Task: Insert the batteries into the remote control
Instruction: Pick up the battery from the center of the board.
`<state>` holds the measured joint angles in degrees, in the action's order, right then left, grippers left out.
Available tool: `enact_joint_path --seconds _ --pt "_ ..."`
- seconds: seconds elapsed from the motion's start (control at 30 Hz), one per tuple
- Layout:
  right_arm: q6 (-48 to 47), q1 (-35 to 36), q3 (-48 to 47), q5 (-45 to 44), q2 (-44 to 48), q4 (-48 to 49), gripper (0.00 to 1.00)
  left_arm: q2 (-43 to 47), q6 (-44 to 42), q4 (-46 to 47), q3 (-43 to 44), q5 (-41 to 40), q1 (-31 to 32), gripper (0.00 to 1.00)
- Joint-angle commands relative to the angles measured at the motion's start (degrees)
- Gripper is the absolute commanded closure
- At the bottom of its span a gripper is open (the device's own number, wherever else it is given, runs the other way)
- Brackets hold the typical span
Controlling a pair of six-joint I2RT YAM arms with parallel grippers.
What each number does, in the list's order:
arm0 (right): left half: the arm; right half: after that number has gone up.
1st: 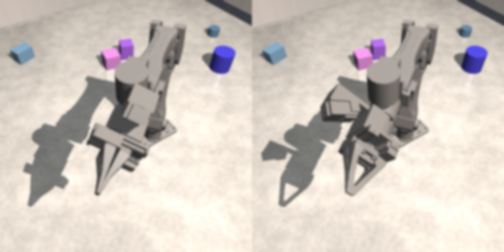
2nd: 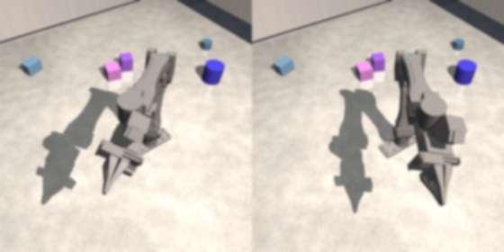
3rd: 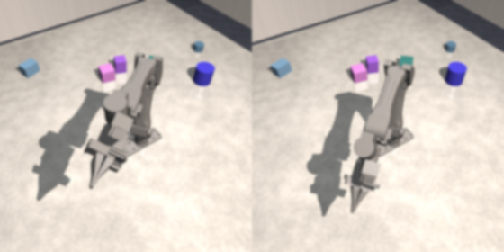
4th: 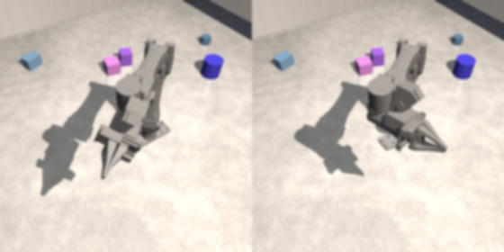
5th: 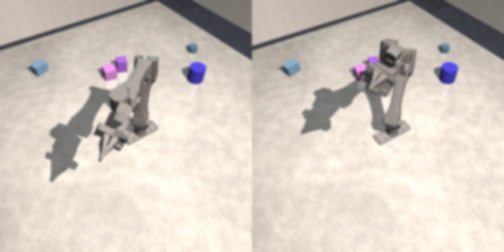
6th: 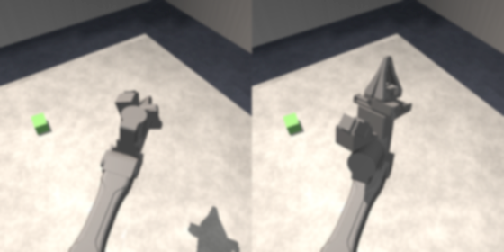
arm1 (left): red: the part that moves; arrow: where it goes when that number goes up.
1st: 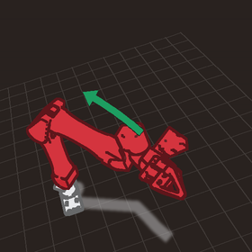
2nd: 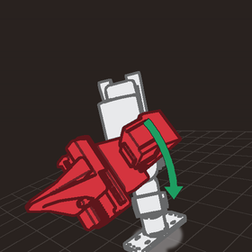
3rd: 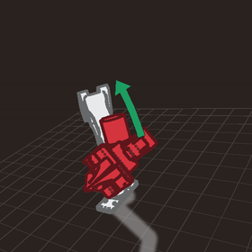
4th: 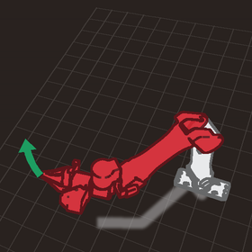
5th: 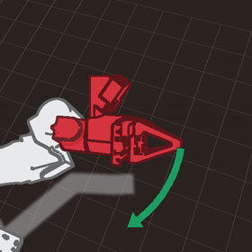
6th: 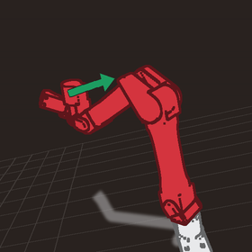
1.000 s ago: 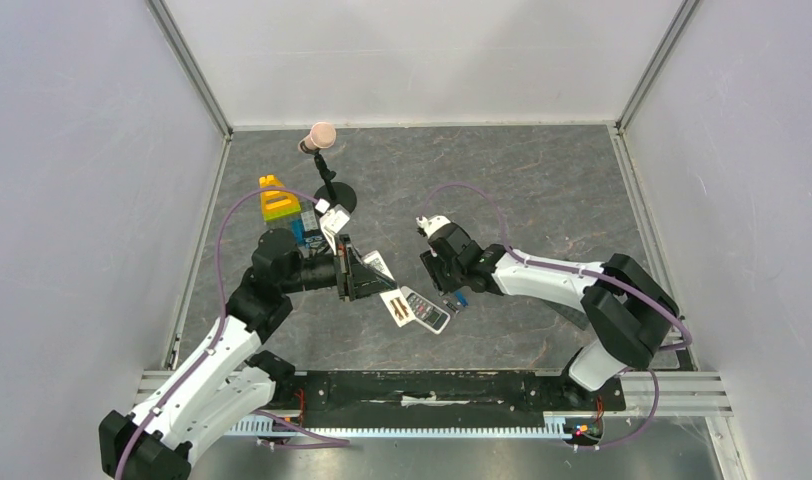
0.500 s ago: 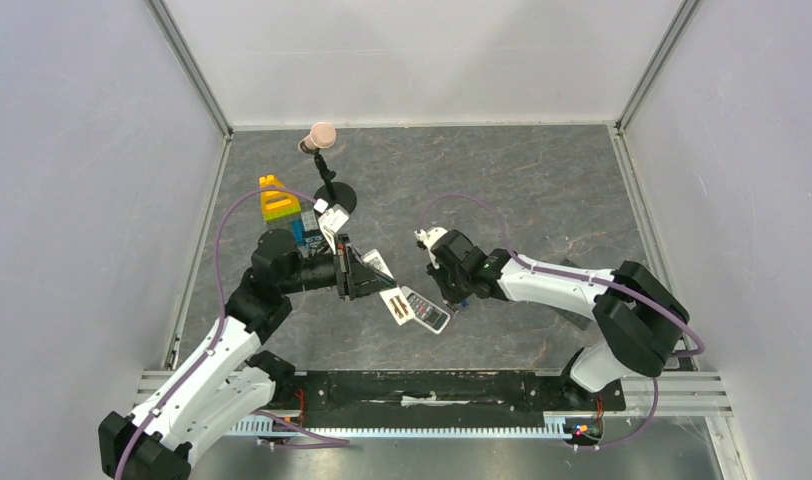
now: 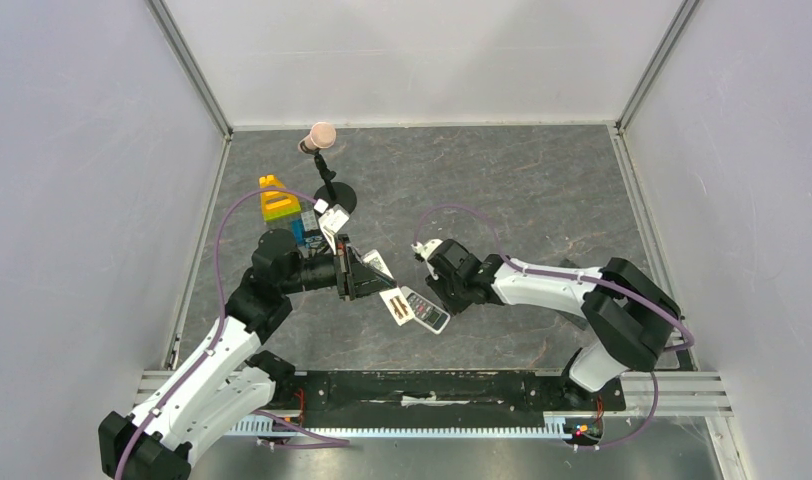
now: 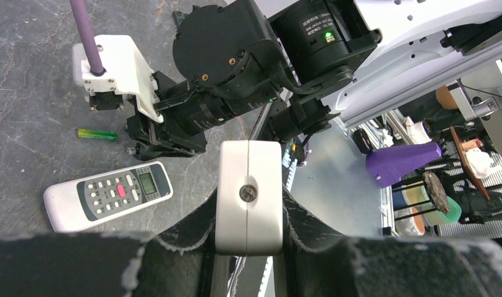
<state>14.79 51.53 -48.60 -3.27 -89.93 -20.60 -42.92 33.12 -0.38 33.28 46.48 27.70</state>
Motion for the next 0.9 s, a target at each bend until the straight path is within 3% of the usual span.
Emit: enact_joint_path --seconds 0.0,0.23,0.47,0.63,0.87 --pt "-0.03 0.66 0.35 -1.48 -1.68 1.42 0.77 0.22 -2.07 0.98 1.85 -0.56 -0.11 0.98" --pt "1.30 0.85 0.30 -3.21 -2.52 1.88 0.88 0.08 -2.24 0.69 2.19 -0.42 -0.11 0.98" --pt "2.41 0.86 0.52 -3.36 7.24 4.57 0.93 0.33 -2.62 0.67 2.51 -0.12 -0.11 0.98" --pt "1.83 0.90 1.42 2.87 18.51 8.88 0.94 0.64 -2.42 0.65 2.79 0.44 -0.11 0.98" --pt "0.30 0.85 4.30 18.57 33.62 18.67 0.95 1.58 -1.81 2.73 2.43 1.97 -0.11 0.98"
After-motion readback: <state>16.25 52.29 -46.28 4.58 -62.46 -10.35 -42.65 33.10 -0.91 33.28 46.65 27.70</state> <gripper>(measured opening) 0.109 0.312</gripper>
